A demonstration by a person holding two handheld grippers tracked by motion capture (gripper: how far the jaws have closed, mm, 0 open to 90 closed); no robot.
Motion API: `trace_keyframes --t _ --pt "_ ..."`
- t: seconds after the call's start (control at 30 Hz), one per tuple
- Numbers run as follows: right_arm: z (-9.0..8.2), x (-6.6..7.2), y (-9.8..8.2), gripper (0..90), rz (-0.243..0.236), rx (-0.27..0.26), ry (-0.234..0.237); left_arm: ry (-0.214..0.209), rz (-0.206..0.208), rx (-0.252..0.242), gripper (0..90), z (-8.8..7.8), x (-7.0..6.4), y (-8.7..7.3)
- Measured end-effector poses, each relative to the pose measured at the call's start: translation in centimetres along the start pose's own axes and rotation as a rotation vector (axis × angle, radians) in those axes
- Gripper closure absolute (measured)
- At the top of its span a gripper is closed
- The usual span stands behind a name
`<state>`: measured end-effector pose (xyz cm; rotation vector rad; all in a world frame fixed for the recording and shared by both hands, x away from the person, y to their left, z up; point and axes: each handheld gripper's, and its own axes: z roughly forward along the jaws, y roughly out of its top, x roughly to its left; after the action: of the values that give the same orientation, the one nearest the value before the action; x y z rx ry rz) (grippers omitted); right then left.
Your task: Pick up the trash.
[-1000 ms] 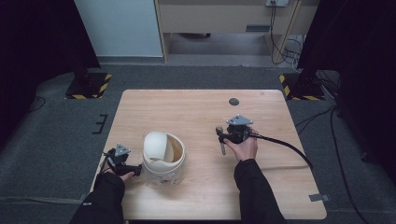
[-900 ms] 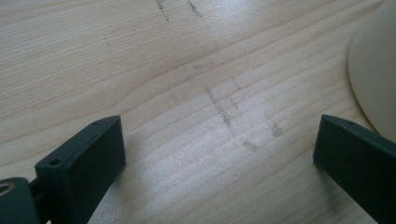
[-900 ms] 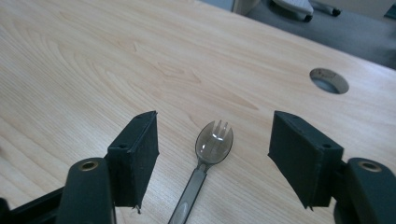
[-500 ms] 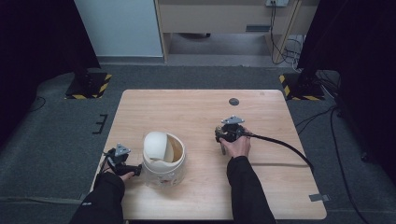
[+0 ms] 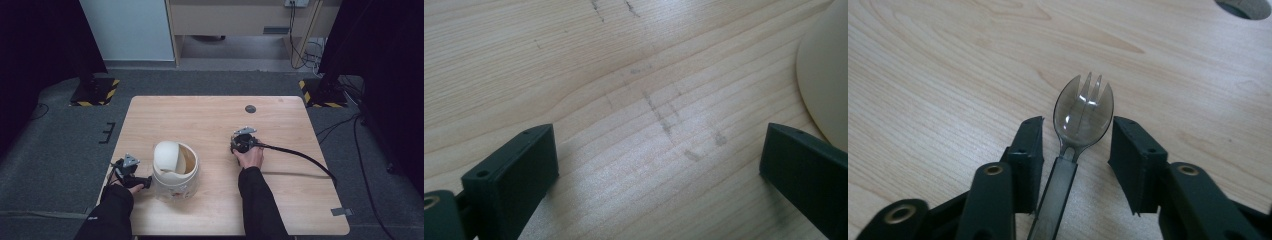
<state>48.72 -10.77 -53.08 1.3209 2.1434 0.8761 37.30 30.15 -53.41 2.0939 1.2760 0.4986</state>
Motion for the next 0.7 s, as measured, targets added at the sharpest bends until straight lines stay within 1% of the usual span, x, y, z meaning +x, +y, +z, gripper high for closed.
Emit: trace_keyframes --t 0.2,0.3,0.43,0.5,0.6,0.7 --pt "0.1 0.2 0.0 79.2 0.034 0.001 0.016 0.000 0.000 0.001 1.4 0.0 0.0 0.0" --pt "0.1 0.2 0.1 80.2 0.047 0.005 0.019 0.000 0.000 0.001 1.4 0.0 0.0 0.0" --pt "-0.2 0.0 0.2 80.5 0.033 0.011 0.030 -0.001 0.000 0.001 1.4 0.0 0.0 0.0" --pt "-0.4 0.0 0.3 80.5 0.029 0.000 0.041 -0.001 0.000 0.003 1.7 0.0 0.0 0.0" --pt "-1.4 -0.2 0.8 80.5 0.027 -0.040 0.062 -0.002 -0.001 0.009 5.1 -0.2 0.1 0.1" --pt "-2.9 -0.7 1.5 80.5 0.034 -0.100 0.092 -0.012 -0.019 0.008 8.5 -0.4 0.2 0.2"
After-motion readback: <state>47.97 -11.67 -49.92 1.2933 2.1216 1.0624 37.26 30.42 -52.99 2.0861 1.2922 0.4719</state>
